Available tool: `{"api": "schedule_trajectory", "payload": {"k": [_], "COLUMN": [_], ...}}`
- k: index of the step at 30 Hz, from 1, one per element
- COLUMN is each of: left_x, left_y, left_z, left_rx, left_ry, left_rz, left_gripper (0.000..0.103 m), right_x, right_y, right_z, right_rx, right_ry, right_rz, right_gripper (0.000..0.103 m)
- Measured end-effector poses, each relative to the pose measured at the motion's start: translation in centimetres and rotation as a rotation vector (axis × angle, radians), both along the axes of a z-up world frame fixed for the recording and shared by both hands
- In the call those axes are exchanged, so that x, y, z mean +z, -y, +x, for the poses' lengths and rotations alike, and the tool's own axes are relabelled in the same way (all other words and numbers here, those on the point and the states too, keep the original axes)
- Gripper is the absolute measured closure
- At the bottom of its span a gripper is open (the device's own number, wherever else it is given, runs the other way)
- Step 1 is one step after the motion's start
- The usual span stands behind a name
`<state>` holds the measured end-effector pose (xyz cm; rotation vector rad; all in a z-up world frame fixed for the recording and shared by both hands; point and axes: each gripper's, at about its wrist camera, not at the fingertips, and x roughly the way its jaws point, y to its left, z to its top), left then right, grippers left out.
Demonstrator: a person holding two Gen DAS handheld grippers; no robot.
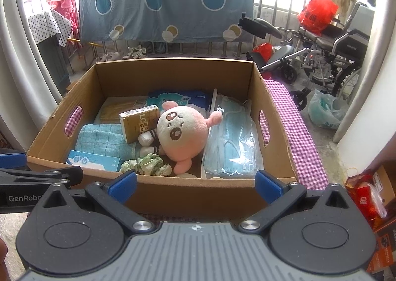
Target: Organize soft objects
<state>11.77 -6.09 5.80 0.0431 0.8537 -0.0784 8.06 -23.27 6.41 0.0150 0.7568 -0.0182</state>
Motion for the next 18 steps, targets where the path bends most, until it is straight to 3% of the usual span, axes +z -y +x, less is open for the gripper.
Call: {"api": "schedule_trajectory", "payload": {"k": [18], "left_x": [0.15], "left_y": [0.1], "left_z": [-0.09], "left_rx": [-0.007], "left_ry": [-0.002], "left_rz": [0.0], "left_gripper": [0.001], "right_x": [0.25], "right_y": [-0.02], "right_z": [-0.42], "right_rx": [-0.009], "right_ry": [0.006], "right_rz": [0.001], "right_gripper": [0.0]}}
